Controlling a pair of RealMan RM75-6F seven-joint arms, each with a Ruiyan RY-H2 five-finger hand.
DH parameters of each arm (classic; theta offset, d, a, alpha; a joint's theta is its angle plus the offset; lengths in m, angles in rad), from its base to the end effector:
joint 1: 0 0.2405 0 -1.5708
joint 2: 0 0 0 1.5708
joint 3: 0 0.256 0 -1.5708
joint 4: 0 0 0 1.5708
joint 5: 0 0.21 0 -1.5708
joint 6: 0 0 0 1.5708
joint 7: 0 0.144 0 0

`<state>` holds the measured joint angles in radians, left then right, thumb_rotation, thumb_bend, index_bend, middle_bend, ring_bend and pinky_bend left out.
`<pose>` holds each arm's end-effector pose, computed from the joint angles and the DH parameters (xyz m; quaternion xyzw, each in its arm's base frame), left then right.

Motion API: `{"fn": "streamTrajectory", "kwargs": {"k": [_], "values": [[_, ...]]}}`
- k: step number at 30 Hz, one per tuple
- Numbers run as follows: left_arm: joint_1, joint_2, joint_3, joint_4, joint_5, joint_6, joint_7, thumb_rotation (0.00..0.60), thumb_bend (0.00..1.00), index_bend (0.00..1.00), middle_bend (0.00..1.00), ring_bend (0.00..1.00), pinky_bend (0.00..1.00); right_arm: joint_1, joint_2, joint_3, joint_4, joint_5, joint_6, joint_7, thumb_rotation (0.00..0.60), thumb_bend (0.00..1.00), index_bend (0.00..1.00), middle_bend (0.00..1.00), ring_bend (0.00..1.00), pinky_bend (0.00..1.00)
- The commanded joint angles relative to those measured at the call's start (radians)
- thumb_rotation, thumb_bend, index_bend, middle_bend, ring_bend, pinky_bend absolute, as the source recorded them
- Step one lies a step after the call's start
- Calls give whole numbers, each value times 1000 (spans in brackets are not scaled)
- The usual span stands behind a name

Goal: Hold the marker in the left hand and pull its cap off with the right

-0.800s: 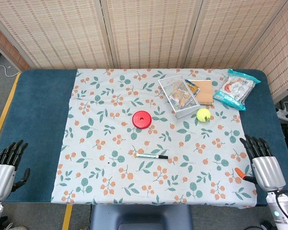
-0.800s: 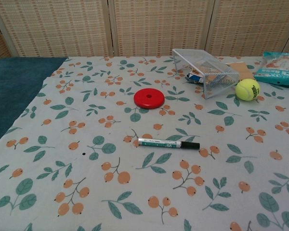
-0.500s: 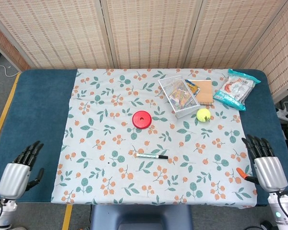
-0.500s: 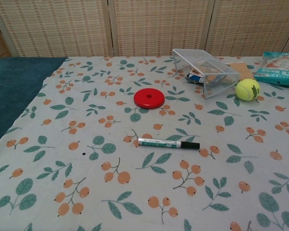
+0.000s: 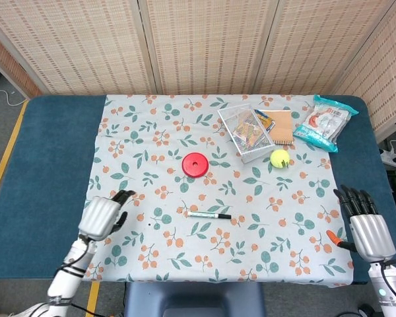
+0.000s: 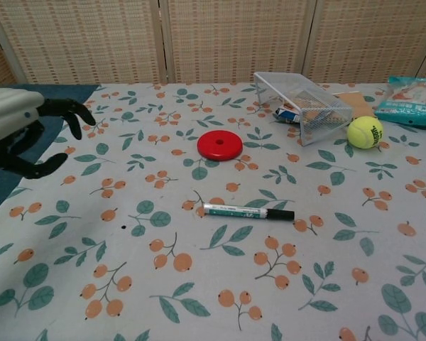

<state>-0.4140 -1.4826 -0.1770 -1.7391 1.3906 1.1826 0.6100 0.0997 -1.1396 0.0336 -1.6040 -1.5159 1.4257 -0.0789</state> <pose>-0.1630 0.2635 0.0246 -0.7236 -0.2980 -0.3919 0.4838 -0.3106 -0.1818 0.1422 0.6294 -0.3806 0.3547 0.5772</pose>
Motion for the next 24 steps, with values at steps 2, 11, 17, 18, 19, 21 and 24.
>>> {"fn": "streamTrajectory", "kwargs": {"k": [2, 11, 17, 18, 19, 21, 24], "values": [[-134, -208, -59, 85, -115, -51, 187, 600, 441, 249, 320, 803, 1000, 4, 4, 4, 2, 15, -13, 9, 524, 122, 0, 0, 0, 0], [-264, -460, -60, 329, -144, -66, 295, 600, 440, 288, 342, 810, 1000, 14, 13, 7, 1, 40, -46, 32, 524, 122, 0, 0, 0, 0], [-316, -551, -50, 473, -133, -81, 296, 600, 441, 298, 344, 810, 1000, 10, 34, 18, -3, 54, -39, 68, 524, 122, 0, 0, 0, 0], [-321, -560, -48, 484, -135, -85, 298, 600, 441, 296, 340, 810, 1000, 11, 36, 19, -1, 58, -42, 73, 524, 122, 0, 0, 0, 0], [-327, -568, -46, 495, -133, -88, 297, 600, 441, 293, 337, 810, 1000, 12, 37, 20, 0, 61, -45, 78, 524, 122, 0, 0, 0, 0], [-338, -588, -39, 520, -125, -91, 289, 600, 440, 279, 324, 810, 1000, 15, 38, 21, 4, 66, -53, 85, 524, 123, 0, 0, 0, 0], [-353, -615, -31, 550, -122, -96, 304, 600, 438, 281, 322, 810, 1000, 18, 39, 20, 5, 68, -63, 91, 524, 123, 0, 0, 0, 0]]}}
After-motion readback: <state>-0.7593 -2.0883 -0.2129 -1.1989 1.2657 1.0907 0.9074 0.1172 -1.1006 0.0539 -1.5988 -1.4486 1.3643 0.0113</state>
